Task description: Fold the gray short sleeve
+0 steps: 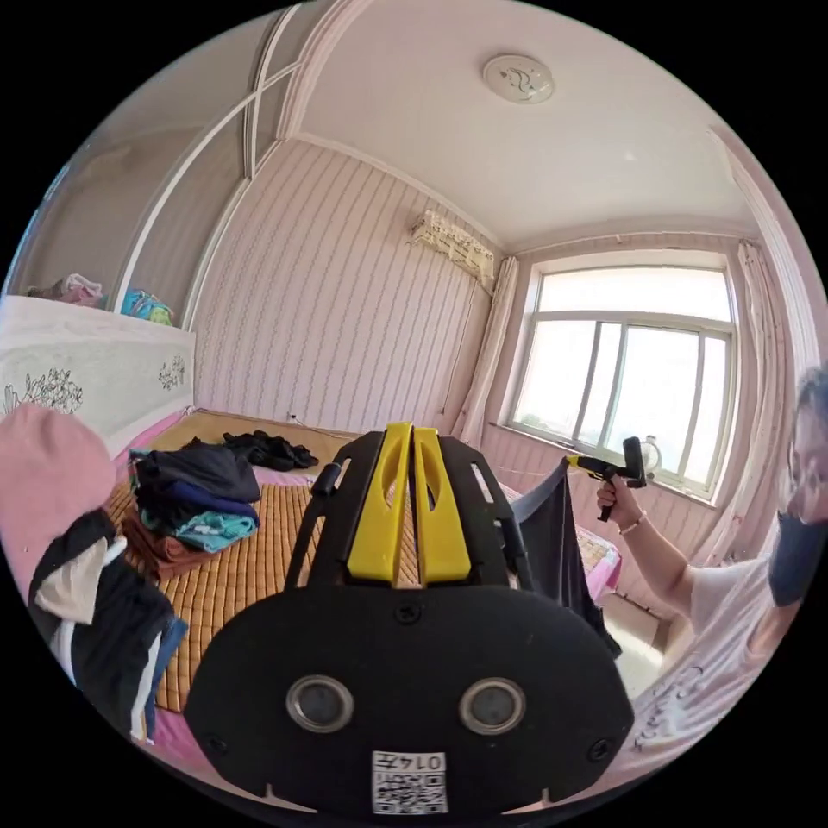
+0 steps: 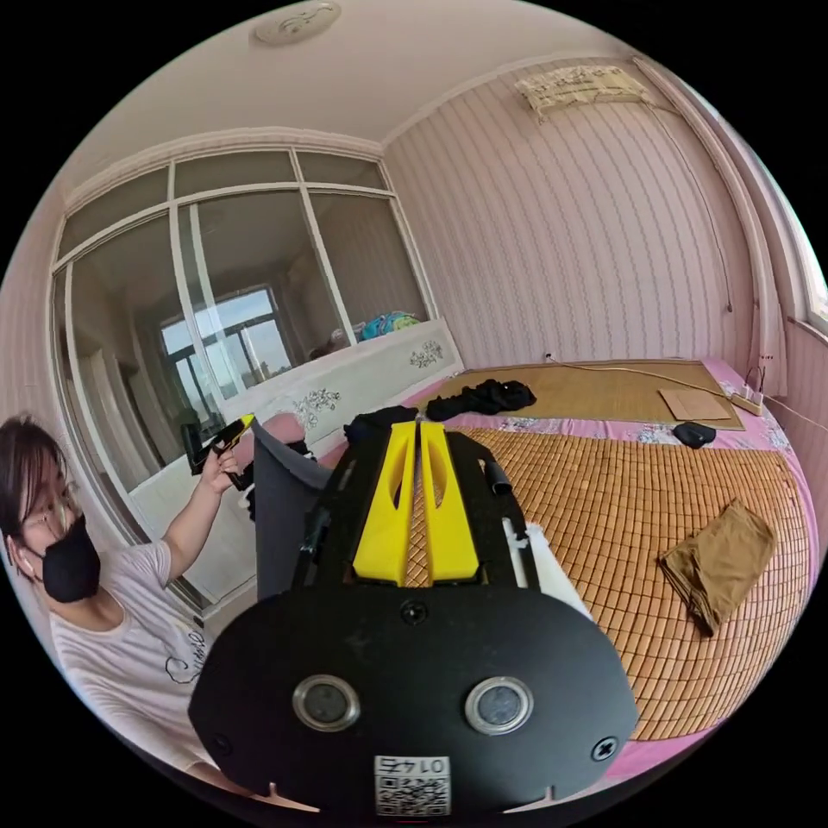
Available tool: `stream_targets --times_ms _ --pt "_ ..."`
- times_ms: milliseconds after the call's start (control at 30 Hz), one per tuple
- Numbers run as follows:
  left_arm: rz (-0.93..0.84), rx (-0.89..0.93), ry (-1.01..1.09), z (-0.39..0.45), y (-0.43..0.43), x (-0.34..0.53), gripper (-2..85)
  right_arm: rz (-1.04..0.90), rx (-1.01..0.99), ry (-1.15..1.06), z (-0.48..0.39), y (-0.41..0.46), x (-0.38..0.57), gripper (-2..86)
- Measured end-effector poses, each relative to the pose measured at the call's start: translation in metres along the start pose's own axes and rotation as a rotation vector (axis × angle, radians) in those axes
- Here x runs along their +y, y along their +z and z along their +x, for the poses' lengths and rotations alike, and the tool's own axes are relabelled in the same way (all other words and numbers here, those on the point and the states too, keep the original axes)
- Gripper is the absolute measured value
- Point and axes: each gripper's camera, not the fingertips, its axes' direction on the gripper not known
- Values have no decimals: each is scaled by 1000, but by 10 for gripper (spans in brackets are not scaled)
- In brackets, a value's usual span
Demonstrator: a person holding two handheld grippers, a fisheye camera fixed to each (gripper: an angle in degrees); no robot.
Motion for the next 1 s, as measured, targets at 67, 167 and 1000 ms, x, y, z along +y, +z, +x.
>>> stream_targets --times_ms 67,167,1000 --pt "91 -6 -13 4 18 -58 -10 59 50 -4 5 0 -77 2" --pt "318 -4 32 30 4 -126 -10 295 135 -122 -32 -51 -150 3" --pt "-684 -40 -217 -72 88 270 -10 -342 118 503 198 110 271 5"
